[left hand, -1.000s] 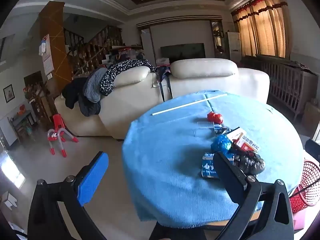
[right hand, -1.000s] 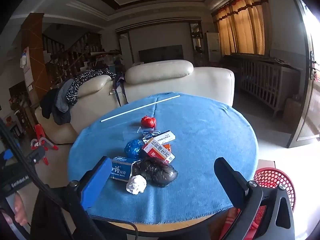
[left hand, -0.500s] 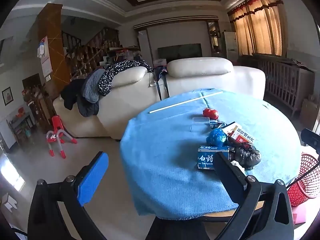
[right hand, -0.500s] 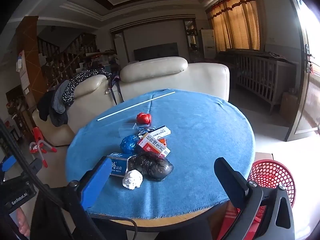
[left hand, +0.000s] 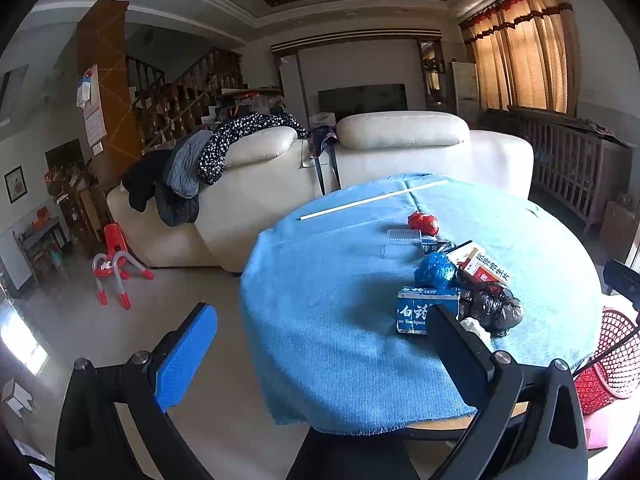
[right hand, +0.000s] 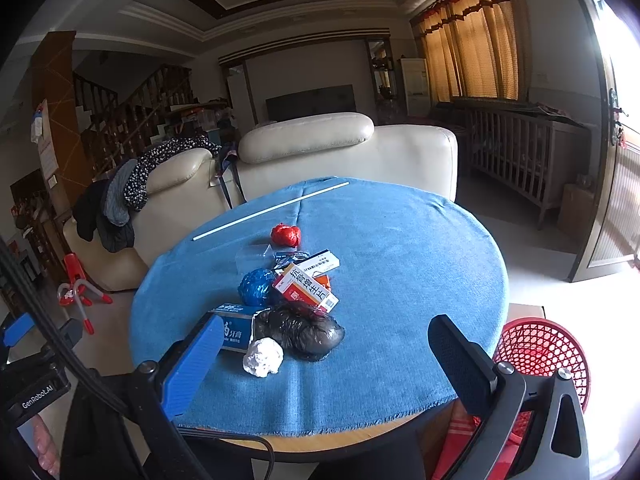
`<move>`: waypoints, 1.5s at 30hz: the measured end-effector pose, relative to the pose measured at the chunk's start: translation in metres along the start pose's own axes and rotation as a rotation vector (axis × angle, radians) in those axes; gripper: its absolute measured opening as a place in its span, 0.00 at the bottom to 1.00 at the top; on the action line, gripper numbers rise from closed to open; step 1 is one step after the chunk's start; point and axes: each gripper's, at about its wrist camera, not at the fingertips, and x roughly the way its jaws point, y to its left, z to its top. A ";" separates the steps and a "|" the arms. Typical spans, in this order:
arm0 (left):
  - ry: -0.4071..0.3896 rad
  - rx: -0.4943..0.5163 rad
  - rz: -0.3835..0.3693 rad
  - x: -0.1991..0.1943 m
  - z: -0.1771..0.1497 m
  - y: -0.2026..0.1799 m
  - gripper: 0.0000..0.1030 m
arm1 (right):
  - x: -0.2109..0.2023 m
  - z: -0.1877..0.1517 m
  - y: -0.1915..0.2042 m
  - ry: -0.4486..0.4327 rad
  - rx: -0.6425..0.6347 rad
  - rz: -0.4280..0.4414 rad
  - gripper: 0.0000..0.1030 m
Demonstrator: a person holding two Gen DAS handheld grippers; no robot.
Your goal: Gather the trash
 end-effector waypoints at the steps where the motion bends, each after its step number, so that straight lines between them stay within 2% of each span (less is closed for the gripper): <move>1: 0.000 -0.001 0.000 0.000 0.000 0.000 1.00 | 0.001 0.000 0.001 0.001 -0.001 -0.001 1.00; 33: 0.038 0.005 -0.020 0.015 0.000 -0.002 1.00 | 0.016 -0.001 0.006 0.034 -0.031 -0.004 1.00; 41: 0.068 0.003 -0.043 0.035 0.002 -0.007 1.00 | 0.032 0.002 0.001 0.056 -0.036 -0.029 1.00; 45: 0.125 -0.012 -0.080 0.060 0.002 -0.007 1.00 | 0.046 0.002 -0.004 0.086 -0.028 -0.032 1.00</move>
